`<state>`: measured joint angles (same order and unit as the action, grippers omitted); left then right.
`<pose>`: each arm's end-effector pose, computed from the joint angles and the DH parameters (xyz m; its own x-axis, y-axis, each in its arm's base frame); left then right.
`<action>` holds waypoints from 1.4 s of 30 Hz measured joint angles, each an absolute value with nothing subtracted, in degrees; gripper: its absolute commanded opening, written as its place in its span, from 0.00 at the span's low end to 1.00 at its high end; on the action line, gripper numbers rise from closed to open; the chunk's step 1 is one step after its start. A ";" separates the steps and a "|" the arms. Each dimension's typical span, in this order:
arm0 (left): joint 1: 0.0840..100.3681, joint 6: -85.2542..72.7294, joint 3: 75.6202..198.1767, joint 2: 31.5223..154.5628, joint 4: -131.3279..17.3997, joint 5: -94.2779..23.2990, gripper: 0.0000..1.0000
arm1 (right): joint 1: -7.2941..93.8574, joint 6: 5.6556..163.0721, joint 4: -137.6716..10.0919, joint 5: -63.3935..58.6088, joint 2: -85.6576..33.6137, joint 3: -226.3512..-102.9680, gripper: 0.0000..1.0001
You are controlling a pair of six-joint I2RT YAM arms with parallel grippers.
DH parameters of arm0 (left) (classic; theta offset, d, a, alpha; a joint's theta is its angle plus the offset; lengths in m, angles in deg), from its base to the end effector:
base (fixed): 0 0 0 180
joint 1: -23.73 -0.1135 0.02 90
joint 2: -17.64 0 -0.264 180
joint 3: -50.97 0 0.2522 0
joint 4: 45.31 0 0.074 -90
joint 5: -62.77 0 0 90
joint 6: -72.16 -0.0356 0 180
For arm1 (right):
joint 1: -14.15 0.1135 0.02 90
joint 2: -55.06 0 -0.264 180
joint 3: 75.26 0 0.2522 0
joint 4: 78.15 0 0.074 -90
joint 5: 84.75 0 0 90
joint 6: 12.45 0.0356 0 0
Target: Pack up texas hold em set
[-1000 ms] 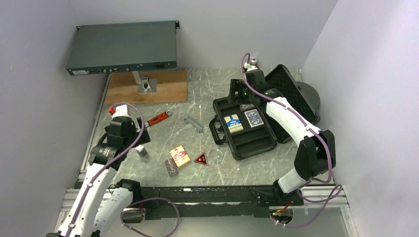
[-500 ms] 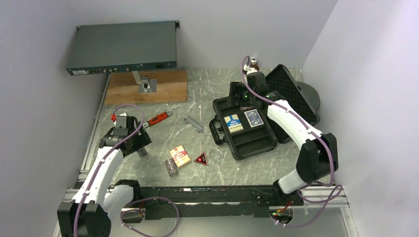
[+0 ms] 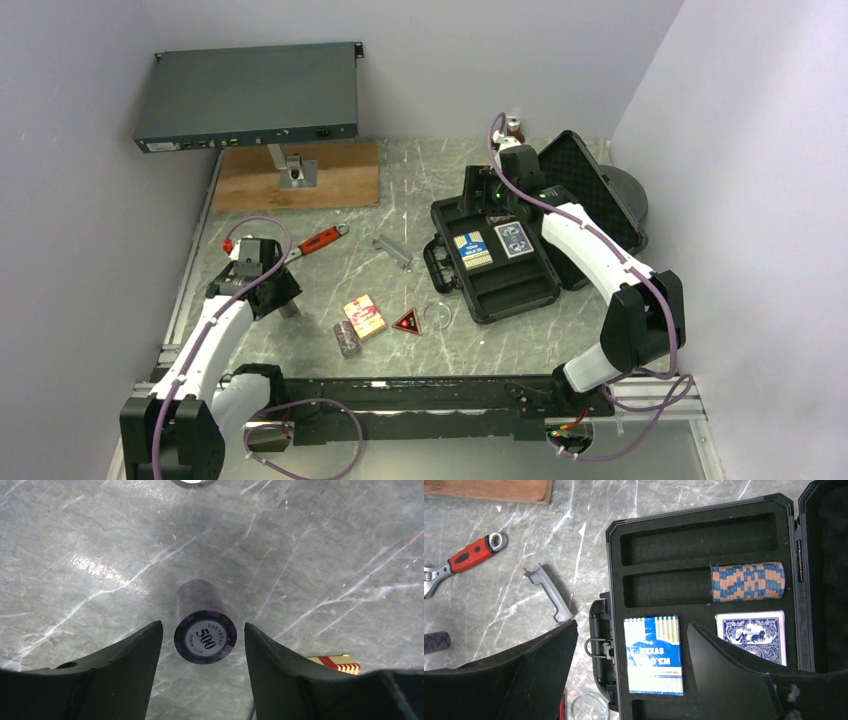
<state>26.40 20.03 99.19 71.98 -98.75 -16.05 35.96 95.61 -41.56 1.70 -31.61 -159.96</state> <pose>0.1722 -0.0011 0.2072 -0.6477 -0.5727 -0.5026 -0.5701 0.8019 -0.1790 0.3170 0.1292 0.3001 -0.6791 0.0615 -0.7315 -0.2159 0.9357 0.2791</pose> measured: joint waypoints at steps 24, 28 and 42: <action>26.27 20.05 96.06 70.24 -94.88 -15.83 0.55 | 35.96 95.46 -41.75 1.54 -30.92 -159.66 0.84; 26.27 19.85 96.06 70.24 -94.88 -15.85 0.50 | 35.96 95.35 -41.75 1.46 -30.92 -159.66 0.84; 26.16 17.16 96.02 69.34 -94.16 -20.73 0.00 | 36.42 94.08 -42.85 -1.17 -30.92 -159.09 0.84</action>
